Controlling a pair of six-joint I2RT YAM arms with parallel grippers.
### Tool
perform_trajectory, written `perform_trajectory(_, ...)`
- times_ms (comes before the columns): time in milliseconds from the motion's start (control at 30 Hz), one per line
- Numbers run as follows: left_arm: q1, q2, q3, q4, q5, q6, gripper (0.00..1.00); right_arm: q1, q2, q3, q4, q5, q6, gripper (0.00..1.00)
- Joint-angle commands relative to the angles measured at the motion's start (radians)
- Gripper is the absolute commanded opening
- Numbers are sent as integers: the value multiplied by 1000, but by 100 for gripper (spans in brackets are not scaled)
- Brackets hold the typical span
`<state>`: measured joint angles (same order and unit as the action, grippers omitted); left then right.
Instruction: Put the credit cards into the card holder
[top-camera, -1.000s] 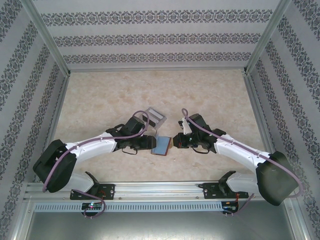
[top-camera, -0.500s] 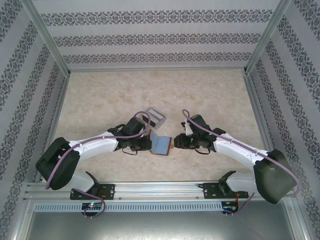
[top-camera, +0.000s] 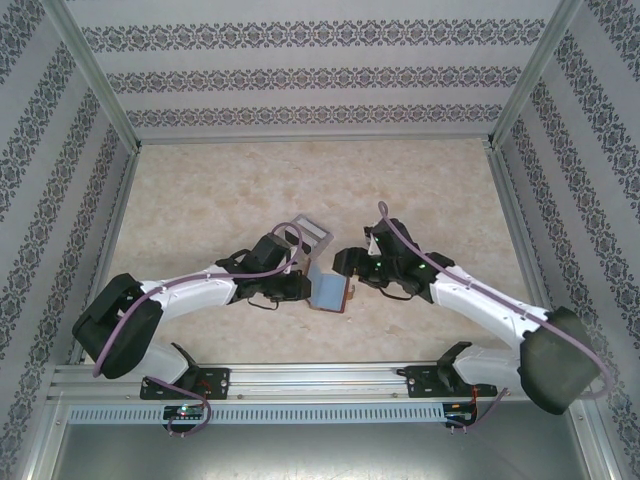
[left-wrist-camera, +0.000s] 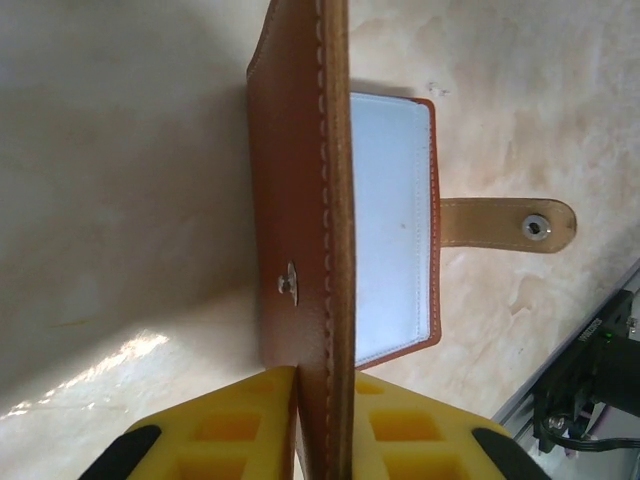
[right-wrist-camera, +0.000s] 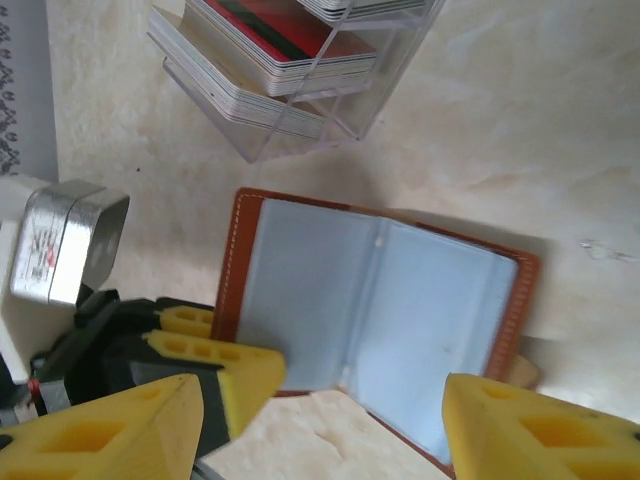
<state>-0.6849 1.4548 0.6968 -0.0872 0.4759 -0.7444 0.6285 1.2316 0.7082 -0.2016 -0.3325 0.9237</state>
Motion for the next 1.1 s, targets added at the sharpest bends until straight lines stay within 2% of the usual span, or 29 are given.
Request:
perform_trajectory(0, 8, 11, -13, 69, 33, -3, 17, 23, 84, 30, 93, -24, 117, 63)
perform_trajectory(100, 8, 4, -25, 85, 44, -9, 20, 36, 145, 26, 173, -19, 157, 59)
perform_trajectory(200, 8, -5, -47, 119, 62, -11, 26, 50, 211, 88, 110, 48, 64, 57)
perform_trajectory(333, 8, -3, -59, 128, 67, -19, 34, 51, 295, 87, 184, 11, 70, 56)
perform_trajectory(533, 13, -59, -90, 148, 31, -35, 37, 57, 374, 74, 241, -21, 78, 54)
perform_trajectory(567, 13, -76, -90, 141, 21, -32, 40, 58, 375, 73, 243, -18, 77, 54)
perform_trajectory(667, 15, -108, -79, 80, -20, -8, 60, 58, 374, 71, 233, -10, 58, 54)
perform_trajectory(767, 19, -118, -75, 57, -20, 5, 63, 59, 371, 69, 220, -2, 43, 54)
perform_trajectory(800, 21, -117, -77, 57, -23, 4, 61, 59, 371, 67, 220, -1, 41, 54)
perform_trajectory(900, 20, -101, -64, 36, -43, 6, 35, 59, 371, 61, 221, -1, 39, 54)
perform_trajectory(1067, 21, -47, -38, 29, -30, 18, 6, 63, 372, 62, 222, -7, 38, 53)
